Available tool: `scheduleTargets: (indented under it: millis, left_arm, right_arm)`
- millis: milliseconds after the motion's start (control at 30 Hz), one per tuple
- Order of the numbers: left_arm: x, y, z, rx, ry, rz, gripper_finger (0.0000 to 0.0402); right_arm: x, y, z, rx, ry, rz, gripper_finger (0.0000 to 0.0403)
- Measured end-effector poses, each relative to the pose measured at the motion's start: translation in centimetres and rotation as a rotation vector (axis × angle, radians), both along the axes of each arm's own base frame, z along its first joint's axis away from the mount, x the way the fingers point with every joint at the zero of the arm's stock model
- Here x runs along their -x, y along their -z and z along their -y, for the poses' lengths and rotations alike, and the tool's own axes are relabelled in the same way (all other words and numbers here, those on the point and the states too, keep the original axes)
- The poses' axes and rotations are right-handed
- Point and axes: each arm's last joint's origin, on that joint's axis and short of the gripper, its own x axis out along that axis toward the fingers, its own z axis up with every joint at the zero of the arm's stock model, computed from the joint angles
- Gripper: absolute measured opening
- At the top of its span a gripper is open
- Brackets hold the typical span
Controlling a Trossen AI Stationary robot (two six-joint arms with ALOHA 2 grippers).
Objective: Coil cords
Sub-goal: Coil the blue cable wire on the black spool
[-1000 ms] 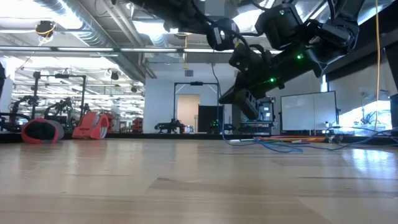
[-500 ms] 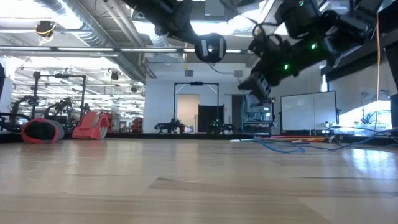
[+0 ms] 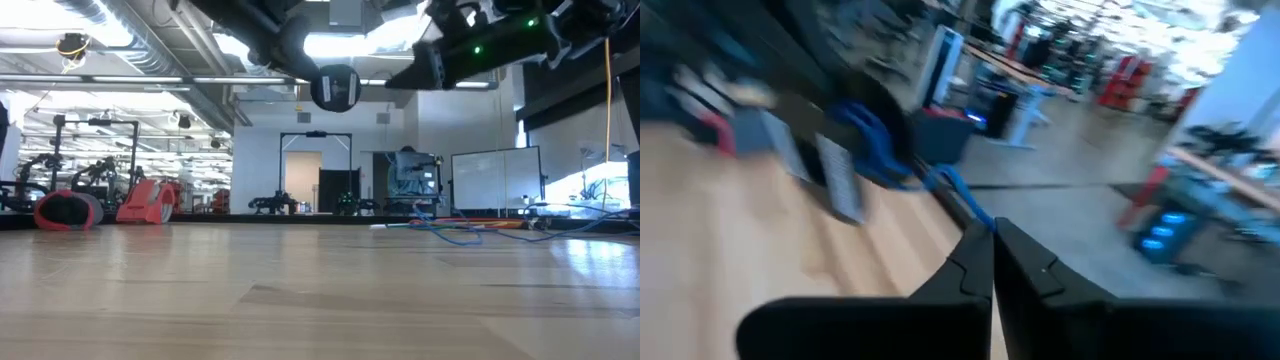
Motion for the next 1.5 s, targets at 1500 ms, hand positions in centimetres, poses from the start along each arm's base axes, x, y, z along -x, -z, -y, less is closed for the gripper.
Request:
scheduleTargets:
  millis: [1500]
  left_arm:
    - [-1.1, 0.0, -0.3, 0.023, -0.014, 0.106, 0.0005]
  right_arm:
    - [-7.5, 2.7, 0.1, -0.169, -0.084, -0.247, 0.0005]
